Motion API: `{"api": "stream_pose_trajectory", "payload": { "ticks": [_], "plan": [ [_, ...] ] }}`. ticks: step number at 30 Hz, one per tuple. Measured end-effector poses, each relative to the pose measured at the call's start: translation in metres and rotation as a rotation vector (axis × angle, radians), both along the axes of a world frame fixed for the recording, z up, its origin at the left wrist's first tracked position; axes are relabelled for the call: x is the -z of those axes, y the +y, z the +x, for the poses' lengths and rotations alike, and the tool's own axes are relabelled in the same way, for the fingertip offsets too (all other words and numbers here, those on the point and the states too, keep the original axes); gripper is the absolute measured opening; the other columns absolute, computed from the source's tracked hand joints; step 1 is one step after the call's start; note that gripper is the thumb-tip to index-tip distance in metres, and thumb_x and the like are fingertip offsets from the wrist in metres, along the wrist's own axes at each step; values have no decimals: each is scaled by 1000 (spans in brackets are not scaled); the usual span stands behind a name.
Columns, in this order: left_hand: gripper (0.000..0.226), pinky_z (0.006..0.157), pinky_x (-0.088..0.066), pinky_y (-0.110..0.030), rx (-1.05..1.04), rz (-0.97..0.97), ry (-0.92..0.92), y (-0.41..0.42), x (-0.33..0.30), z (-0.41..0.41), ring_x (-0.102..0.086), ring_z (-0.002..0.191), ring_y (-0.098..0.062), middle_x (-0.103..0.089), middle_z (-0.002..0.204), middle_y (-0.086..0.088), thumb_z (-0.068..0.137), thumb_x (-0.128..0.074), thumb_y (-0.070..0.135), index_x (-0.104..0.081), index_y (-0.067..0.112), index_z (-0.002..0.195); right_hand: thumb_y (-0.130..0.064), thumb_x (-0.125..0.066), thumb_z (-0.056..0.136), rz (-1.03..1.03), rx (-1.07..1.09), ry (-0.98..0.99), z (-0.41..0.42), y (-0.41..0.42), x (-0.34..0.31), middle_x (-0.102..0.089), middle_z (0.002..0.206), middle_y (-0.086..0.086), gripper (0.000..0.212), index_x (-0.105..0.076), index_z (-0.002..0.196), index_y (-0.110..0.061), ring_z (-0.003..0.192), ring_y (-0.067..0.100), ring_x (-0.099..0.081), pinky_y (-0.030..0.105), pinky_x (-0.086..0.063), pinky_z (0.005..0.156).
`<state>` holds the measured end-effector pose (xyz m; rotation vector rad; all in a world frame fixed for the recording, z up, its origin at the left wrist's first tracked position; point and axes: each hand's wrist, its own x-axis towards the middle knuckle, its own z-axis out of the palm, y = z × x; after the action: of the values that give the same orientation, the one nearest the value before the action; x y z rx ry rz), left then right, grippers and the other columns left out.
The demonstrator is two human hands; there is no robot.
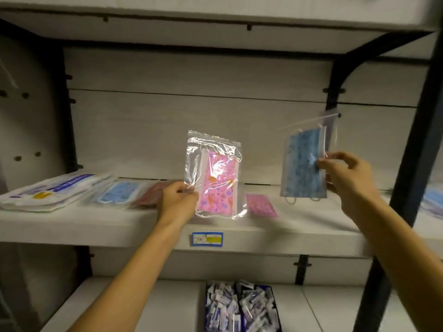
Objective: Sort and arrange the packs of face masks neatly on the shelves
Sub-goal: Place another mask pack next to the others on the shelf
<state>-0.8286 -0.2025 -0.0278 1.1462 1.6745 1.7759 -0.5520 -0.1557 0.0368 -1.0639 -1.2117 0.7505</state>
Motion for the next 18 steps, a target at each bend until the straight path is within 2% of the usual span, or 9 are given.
{"api": "stream_pose_trajectory", "payload": {
  "ticks": [4, 7, 9, 12, 15, 16, 18],
  "plan": [
    [11, 53, -40, -22, 58, -29, 12, 29, 0, 28, -51, 57, -13, -59, 73, 2, 82, -59, 2, -62, 13, 80, -13, -62, 90, -44, -42, 1, 27, 7, 2, -62, 113, 11, 14, -62, 104, -11, 99, 28, -63, 36, -55, 75],
    [11, 58, -44, -24, 68, -39, 27, 48, 0, 46, -56, 64, -15, -64, 83, 1, 80, -62, 5, -64, 15, 81, -13, -61, 91, -58, -52, 12, 36, 17, 2, -62, 112, 12, 10, -62, 101, -10, 96, 28, -64, 35, -55, 73],
    [13, 61, -46, -25, 53, -62, 47, 61, -1, 56, -58, 67, -17, -64, 83, 3, 79, -61, 7, -65, 19, 79, -10, -61, 90, -53, -42, 36, 39, 24, 0, -62, 110, 13, 7, -61, 97, -10, 95, 28, -64, 34, -55, 70],
    [12, 67, -51, -29, 40, -98, 85, 78, 0, 72, -59, 68, -19, -64, 82, 3, 78, -61, 9, -65, 19, 78, -7, -59, 91, -42, -26, 78, 42, 36, -4, -63, 108, 12, 12, -60, 103, -8, 89, 26, -64, 32, -54, 65],
    [7, 61, -46, -26, 11, -155, 139, 91, 4, 84, -57, 68, -22, -64, 81, -2, 74, -61, 11, -63, 17, 72, -8, -59, 90, -41, -28, 94, 42, 48, -5, -63, 109, 15, 12, -59, 102, -10, 95, 30, -64, 42, -57, 78],
    [5, 58, -44, -25, -2, -182, 171, 94, 6, 88, -57, 69, -23, -63, 81, -4, 73, -61, 11, -61, 16, 71, -8, -59, 90, -40, -39, 93, 41, 51, -5, -63, 109, 15, 10, -59, 100, -11, 97, 30, -64, 41, -57, 80],
    [5, 62, -50, -28, -9, -233, 227, 99, 8, 94, -63, 74, -26, -65, 86, -6, 71, -58, 12, -62, 15, 73, -9, -58, 91, -37, -65, 90, 41, 57, -5, -63, 107, 13, 9, -59, 100, -11, 95, 28, -64, 35, -57, 71]
  ]
}}
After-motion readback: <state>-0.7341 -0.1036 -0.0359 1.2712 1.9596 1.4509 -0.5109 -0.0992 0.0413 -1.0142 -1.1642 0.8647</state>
